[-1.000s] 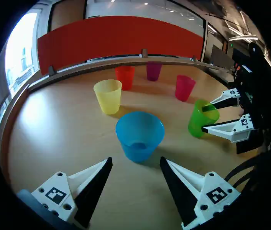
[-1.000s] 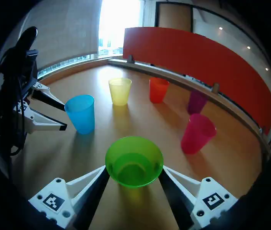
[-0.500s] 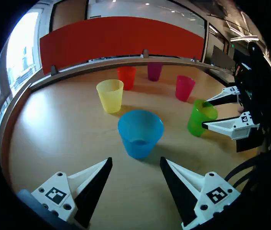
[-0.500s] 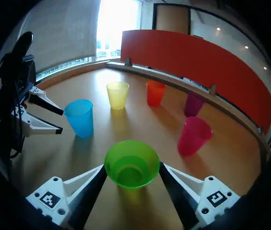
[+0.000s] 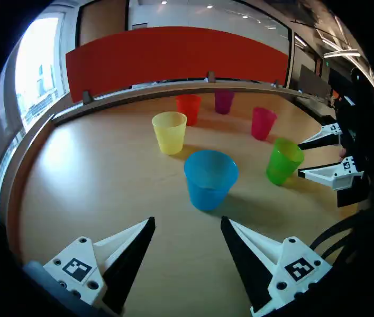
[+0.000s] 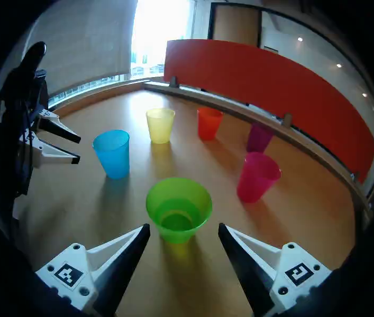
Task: Pour water
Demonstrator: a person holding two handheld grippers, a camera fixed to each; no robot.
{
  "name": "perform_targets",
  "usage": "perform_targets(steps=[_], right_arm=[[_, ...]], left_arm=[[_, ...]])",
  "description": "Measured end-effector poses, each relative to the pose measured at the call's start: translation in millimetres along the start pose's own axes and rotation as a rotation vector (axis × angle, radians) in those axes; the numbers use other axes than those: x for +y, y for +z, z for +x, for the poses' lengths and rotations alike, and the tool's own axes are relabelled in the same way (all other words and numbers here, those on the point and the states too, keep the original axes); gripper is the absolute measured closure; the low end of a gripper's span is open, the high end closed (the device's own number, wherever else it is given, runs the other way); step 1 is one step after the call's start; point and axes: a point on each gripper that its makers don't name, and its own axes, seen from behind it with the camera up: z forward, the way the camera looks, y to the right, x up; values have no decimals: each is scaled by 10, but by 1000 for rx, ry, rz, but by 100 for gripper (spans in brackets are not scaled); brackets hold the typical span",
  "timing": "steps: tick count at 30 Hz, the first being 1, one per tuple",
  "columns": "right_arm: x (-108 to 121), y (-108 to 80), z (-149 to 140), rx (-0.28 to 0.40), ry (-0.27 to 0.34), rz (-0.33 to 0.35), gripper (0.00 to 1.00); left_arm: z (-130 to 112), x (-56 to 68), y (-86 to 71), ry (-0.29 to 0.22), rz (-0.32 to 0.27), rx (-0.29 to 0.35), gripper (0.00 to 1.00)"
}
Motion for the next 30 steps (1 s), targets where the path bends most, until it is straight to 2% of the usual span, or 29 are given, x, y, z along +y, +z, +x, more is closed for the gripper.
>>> perform_targets(steps=[8, 17, 24, 30], right_arm=[[88, -378, -49, 19, 67, -68, 0], [349, -815, 147, 123, 202, -215, 0], [714, -1129, 342, 234, 280, -351, 0], [975, -1345, 509, 323, 302, -444, 0]], left_arm=[[17, -235, -270, -32, 63, 34, 8], [98, -551, -552, -82, 145, 102, 8], [287, -817, -647, -118, 189, 181, 8], [471, -970, -661, -135, 215, 260, 8]])
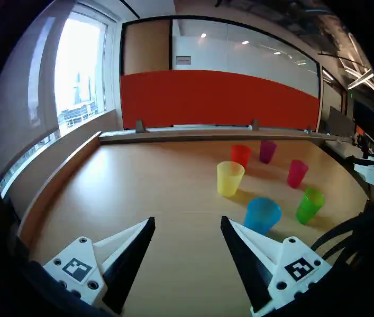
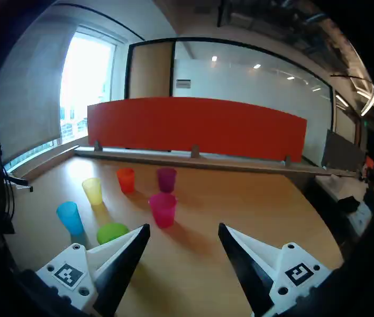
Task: Pour water
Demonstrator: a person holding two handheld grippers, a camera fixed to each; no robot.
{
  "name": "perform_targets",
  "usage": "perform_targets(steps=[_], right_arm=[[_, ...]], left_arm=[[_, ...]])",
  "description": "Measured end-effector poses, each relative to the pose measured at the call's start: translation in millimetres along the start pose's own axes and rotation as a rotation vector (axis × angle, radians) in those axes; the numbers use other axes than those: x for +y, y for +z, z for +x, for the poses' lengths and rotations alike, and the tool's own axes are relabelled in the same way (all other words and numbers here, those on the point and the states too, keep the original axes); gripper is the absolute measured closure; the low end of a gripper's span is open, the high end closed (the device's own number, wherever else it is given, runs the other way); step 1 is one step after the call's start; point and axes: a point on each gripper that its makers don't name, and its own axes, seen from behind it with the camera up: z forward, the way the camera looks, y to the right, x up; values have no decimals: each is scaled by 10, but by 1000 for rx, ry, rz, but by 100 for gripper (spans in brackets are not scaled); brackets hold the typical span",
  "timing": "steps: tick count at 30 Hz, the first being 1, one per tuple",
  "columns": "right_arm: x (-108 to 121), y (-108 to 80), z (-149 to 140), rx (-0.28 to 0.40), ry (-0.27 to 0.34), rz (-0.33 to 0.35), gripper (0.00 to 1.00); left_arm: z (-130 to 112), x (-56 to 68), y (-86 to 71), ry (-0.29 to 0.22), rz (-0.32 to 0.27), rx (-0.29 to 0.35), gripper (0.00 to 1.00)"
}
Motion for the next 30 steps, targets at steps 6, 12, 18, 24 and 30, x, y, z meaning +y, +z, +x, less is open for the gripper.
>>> perform_targets(steps=[6, 12, 18, 24, 30], right_arm=[[172, 7, 242, 71, 13, -48, 0], [318, 28, 471, 145, 15, -97, 0], [450, 121, 555, 203, 35, -127, 0], [553, 140, 636, 239, 69, -149, 0], [693, 177, 671, 236, 98, -184, 0]], left_arm=[[216, -10, 58, -26, -6, 84, 8], [411, -48, 105, -39, -2, 151, 8], [583, -108, 130, -37, 28, 234, 8], [633, -101, 216, 5, 39, 290, 8], [579, -74, 293, 23, 36, 324, 8]])
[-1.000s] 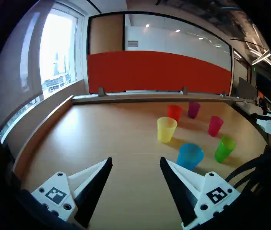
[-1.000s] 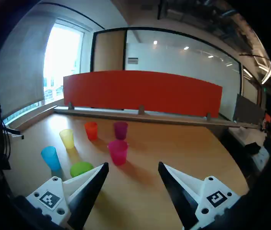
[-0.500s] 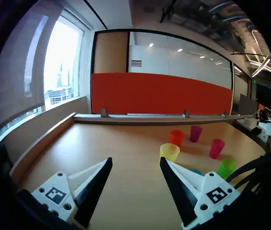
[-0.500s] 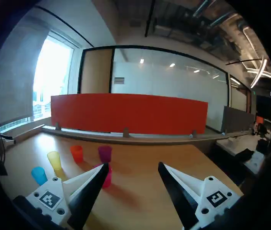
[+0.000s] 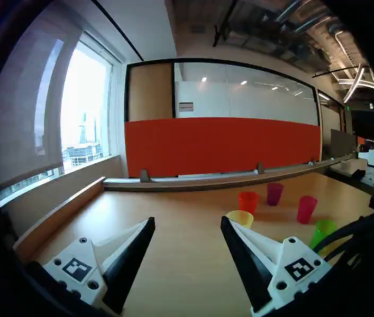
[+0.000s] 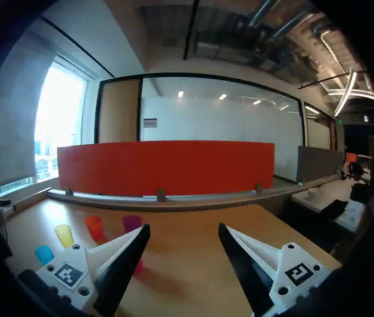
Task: Pour water
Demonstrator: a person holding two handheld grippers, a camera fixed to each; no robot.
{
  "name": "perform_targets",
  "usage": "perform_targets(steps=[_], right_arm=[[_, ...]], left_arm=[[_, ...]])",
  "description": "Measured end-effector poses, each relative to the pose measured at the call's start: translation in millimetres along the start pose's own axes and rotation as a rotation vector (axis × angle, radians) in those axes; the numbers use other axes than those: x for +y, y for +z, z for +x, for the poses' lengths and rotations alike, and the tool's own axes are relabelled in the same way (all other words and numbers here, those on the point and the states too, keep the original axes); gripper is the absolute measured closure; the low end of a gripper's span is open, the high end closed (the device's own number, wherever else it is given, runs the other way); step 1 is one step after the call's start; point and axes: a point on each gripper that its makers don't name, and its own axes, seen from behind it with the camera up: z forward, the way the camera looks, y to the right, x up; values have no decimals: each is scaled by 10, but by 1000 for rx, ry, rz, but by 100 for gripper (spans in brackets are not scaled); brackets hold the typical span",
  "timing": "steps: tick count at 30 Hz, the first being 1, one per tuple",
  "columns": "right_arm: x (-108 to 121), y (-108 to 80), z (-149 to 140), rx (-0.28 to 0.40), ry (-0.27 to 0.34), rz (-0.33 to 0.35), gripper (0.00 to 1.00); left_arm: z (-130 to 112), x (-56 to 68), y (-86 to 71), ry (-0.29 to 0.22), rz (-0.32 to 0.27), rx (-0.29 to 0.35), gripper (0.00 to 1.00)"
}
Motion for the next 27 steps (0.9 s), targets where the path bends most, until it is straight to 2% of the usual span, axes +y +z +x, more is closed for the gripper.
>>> perform_targets(steps=[3, 6, 9, 18, 23, 27], right_arm=[[43, 29, -19, -10, 14, -11, 0], [83, 58, -47, -19, -4, -19, 0], [146, 91, -85, -28, -22, -43, 0], [396, 93, -149, -31, 2, -114, 0], [427, 60, -135, -31, -25, -125, 0], [428, 46, -134, -28, -34, -131, 0]], left_arm=[[-49, -36, 27, -6, 16, 10, 8], [-63, -49, 48, -14, 40, 33, 8], [-85, -13, 74, -17, 46, 60, 8], [-286, 106, 131, -1, 65, 83, 8], [-400, 127, 124, -4, 79, 82, 8], [-418, 144, 102, -25, 89, 103, 8]])
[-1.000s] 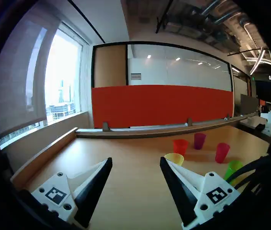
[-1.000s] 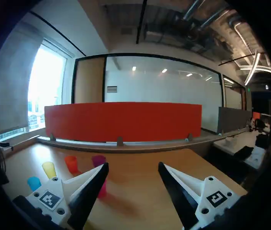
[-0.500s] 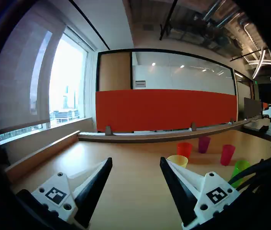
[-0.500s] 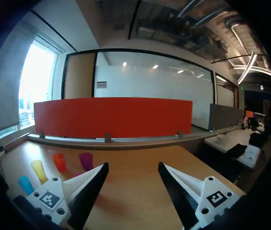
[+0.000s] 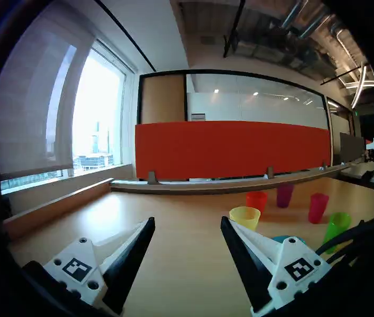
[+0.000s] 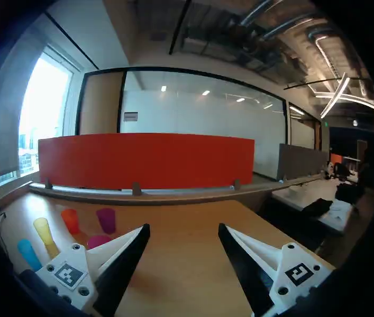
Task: Pour water
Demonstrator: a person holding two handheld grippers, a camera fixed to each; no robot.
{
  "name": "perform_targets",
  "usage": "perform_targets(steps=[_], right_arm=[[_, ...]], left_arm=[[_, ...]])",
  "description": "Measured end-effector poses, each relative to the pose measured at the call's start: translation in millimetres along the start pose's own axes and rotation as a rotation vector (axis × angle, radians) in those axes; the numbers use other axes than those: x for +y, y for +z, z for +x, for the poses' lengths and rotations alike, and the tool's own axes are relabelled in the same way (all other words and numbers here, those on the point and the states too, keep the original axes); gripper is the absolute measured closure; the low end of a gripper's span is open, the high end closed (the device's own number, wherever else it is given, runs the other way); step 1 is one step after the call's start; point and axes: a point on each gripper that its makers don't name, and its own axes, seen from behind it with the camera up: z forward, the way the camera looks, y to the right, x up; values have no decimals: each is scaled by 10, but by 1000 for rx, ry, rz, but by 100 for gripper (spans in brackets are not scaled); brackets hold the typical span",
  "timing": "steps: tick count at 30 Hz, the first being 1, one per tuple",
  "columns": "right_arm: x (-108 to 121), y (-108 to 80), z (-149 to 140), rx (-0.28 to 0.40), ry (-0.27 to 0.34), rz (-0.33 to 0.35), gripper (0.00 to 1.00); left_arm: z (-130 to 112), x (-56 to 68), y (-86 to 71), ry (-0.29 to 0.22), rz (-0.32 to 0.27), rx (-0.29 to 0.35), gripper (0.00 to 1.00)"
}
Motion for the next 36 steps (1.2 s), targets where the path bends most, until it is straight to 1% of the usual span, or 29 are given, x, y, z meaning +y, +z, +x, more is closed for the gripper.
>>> perform_targets(steps=[5, 11, 15, 18, 23, 36], right_arm=[[23, -28, -5, 8, 9, -7, 0], [45, -50, -3, 11, 2, -10, 0], [52, -59, -17, 11, -7, -11, 0], [74, -68, -17, 13, -10, -15, 0], [119, -86, -8, 14, 4, -23, 0], [199, -75, -27, 13, 9, -30, 0]], left_arm=[[-5, 26, -18, -27, -5, 17, 8], [-56, -6, -33, -27, 7, 15, 8], [-106, -9, -43, -37, 7, 9, 8], [-110, -9, -48, -31, 7, 13, 8], [-106, 13, -52, -7, 8, 18, 8], [-100, 2, -72, -8, 8, 25, 8]])
